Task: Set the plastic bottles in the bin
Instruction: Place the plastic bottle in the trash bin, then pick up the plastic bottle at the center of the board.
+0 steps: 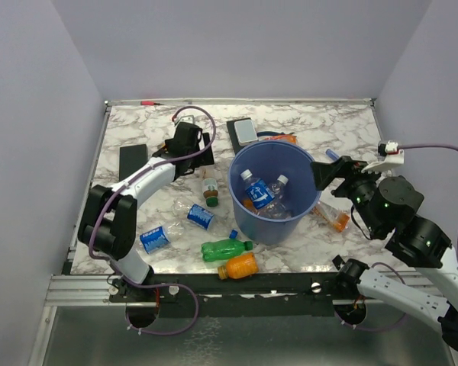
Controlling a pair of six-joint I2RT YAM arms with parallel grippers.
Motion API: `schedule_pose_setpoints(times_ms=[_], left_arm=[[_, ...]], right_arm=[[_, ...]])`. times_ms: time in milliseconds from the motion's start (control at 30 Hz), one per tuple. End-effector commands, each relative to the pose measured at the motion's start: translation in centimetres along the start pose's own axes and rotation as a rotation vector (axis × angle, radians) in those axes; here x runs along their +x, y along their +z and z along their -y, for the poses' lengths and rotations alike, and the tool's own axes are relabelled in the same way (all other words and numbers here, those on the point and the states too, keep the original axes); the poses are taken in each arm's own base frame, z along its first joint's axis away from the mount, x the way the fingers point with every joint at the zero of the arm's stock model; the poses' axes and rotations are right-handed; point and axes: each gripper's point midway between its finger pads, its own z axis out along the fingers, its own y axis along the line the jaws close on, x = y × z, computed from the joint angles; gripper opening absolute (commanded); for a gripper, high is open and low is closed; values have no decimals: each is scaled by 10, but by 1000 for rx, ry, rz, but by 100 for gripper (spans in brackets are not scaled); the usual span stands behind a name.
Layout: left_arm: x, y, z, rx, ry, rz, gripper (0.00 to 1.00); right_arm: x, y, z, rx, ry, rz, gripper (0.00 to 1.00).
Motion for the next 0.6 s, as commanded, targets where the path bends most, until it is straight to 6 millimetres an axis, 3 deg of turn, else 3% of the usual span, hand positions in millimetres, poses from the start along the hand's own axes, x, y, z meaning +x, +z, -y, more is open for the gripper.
schedule_pose_setpoints(times_ms=[0,167,367,567], left_arm=[[17,13,11,20,31,-61,99],[40,25,22,8,87,-107,96],[65,40,3,-72,110,-157,85],[75,46,1,-73,108,-181,69]], right_arm=[[-4,-3,-6,-44,32,20,91],[4,-1,-8,-57,22,0,90],[4,-6,-5,-62,32,3,90],[4,-11,1,-52,41,10,90]])
